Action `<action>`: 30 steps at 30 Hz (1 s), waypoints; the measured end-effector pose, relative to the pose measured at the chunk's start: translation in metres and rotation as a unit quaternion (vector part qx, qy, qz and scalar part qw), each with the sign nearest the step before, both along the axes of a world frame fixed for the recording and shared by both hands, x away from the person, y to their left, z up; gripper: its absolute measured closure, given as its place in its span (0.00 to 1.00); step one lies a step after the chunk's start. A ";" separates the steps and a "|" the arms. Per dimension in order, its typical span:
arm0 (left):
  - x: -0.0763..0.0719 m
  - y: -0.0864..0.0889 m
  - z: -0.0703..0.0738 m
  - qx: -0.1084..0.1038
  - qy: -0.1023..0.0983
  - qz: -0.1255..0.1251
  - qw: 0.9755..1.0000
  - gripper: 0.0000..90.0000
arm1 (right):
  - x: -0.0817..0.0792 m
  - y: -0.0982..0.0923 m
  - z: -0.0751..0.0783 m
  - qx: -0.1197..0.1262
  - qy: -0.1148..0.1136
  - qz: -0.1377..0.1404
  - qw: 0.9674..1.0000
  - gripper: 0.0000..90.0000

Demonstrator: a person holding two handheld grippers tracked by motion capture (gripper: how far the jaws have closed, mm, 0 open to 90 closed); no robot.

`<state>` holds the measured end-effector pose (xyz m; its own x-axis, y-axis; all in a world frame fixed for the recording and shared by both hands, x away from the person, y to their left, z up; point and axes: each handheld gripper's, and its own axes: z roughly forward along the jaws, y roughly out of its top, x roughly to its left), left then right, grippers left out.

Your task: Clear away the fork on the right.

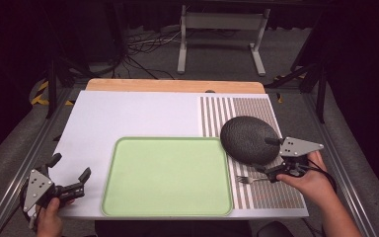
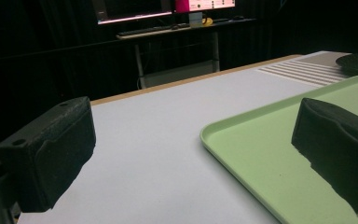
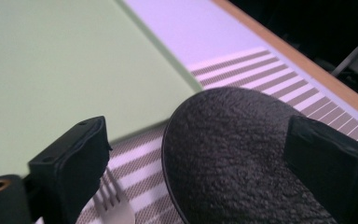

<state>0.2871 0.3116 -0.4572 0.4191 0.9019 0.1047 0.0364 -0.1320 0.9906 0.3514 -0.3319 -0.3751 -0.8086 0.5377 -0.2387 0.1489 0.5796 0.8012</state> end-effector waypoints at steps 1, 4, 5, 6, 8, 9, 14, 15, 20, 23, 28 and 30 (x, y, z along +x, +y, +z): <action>0.000 0.000 0.000 0.000 0.000 0.000 1.000 0.00 | 0.000 0.000 0.003 -0.014 -0.001 0.003 1.000 0.10; 0.000 0.000 0.000 0.001 -0.001 0.000 1.000 0.00 | 0.002 0.002 0.009 -0.046 0.012 0.014 0.999 0.11; 0.000 0.000 0.000 0.000 -0.001 0.000 1.000 0.00 | 0.003 0.002 0.011 -0.056 0.015 0.016 0.998 0.11; 0.000 0.000 0.000 -0.001 0.000 0.000 1.000 0.00 | 0.003 0.003 0.012 -0.067 0.021 0.017 0.997 0.11; 0.000 0.000 0.000 0.000 0.000 0.000 1.000 0.00 | 0.004 0.003 0.013 -0.084 0.028 0.021 0.996 0.11; 0.000 0.000 0.000 0.000 0.000 0.000 1.000 0.00 | 0.005 0.003 0.014 -0.097 0.031 0.024 0.994 0.11; 0.000 0.000 0.000 -0.001 0.000 0.000 1.000 0.00 | 0.008 0.006 0.015 -0.131 0.050 0.032 0.990 0.12; 0.000 0.000 0.000 -0.001 0.000 0.000 1.000 0.00 | 0.009 0.007 0.015 -0.132 0.058 0.034 0.989 0.13; 0.000 0.000 0.000 -0.001 0.000 0.000 1.000 0.00 | 0.013 0.012 0.014 -0.162 0.087 0.053 0.982 0.14; 0.000 0.000 0.000 -0.002 0.000 0.000 1.000 0.00 | 0.016 0.014 0.011 -0.190 0.092 0.065 0.975 0.16; 0.000 0.000 0.000 -0.002 0.000 0.001 1.000 0.00 | 0.019 0.018 0.009 -0.212 0.100 0.076 0.969 0.18; 0.000 0.000 0.000 0.001 0.000 0.000 1.000 0.00 | 0.019 0.019 0.008 -0.218 0.108 0.080 0.967 0.20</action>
<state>0.2870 0.3118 -0.4569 0.4187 0.9019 0.1065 0.0355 -0.1334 0.9904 0.3706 -0.3131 -0.3668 -0.9291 0.2882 -0.2316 0.1660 0.8849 0.4351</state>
